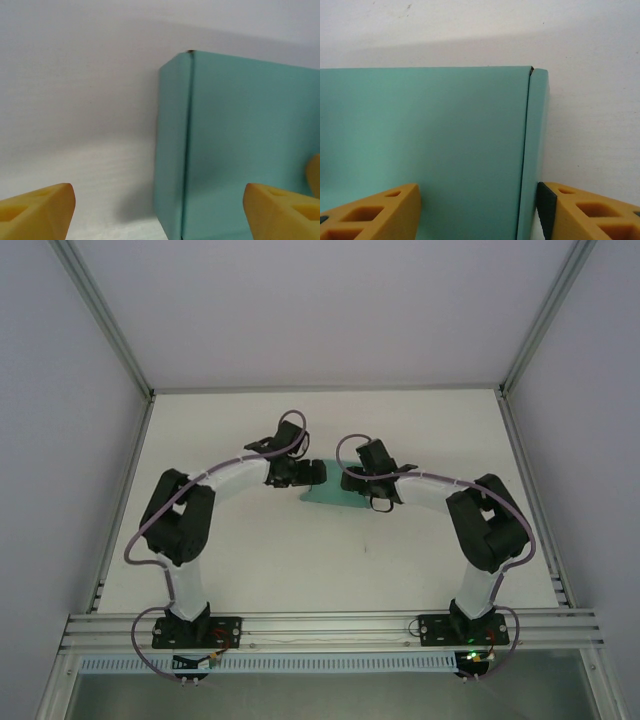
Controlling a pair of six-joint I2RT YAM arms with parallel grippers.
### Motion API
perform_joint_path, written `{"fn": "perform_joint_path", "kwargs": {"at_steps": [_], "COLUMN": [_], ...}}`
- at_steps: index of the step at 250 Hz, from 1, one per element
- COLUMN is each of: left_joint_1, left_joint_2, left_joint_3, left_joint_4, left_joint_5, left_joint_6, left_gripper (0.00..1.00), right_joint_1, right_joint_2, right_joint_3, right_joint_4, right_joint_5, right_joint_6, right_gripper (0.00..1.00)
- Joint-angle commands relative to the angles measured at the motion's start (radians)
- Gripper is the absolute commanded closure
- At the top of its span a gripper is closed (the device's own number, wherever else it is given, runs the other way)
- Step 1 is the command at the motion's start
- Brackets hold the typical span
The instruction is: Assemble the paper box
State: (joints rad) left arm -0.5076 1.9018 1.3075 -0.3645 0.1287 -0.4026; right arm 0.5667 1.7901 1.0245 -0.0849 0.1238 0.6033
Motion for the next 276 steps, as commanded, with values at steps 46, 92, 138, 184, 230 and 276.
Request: {"fn": "perform_joint_path", "kwargs": {"at_steps": [46, 92, 138, 184, 230, 276], "left_joint_1": [0.040, 0.081, 0.101, 0.155, 0.168, 0.180], "left_joint_2": [0.078, 0.087, 0.080, 0.088, 0.088, 0.095], "left_joint_3": [-0.027, -0.106, -0.164, -0.244, -0.273, -0.285], "left_joint_4": [0.181, 0.297, 0.342, 0.464, 0.490, 0.527], "left_joint_5": [0.252, 0.342, 0.374, 0.465, 0.478, 0.516], "left_joint_6": [0.001, -0.055, -0.065, -0.156, -0.155, -0.164], "left_gripper": [0.41, 0.69, 0.88, 0.94, 0.98, 0.98], "right_joint_1": [-0.006, -0.027, -0.081, -0.137, -0.186, -0.226], "right_joint_2": [0.059, -0.003, -0.089, -0.102, -0.071, -0.020], "right_joint_3": [-0.041, -0.050, -0.081, -0.087, -0.080, -0.076], "right_joint_4": [-0.116, -0.119, -0.045, -0.023, 0.008, 0.112], "right_joint_5": [-0.055, -0.073, -0.223, -0.333, -0.446, -0.586], "right_joint_6": [-0.056, -0.037, 0.028, 0.064, 0.082, 0.106], "right_gripper": [0.38, 0.26, 0.14, 0.07, 0.07, 0.11]}}
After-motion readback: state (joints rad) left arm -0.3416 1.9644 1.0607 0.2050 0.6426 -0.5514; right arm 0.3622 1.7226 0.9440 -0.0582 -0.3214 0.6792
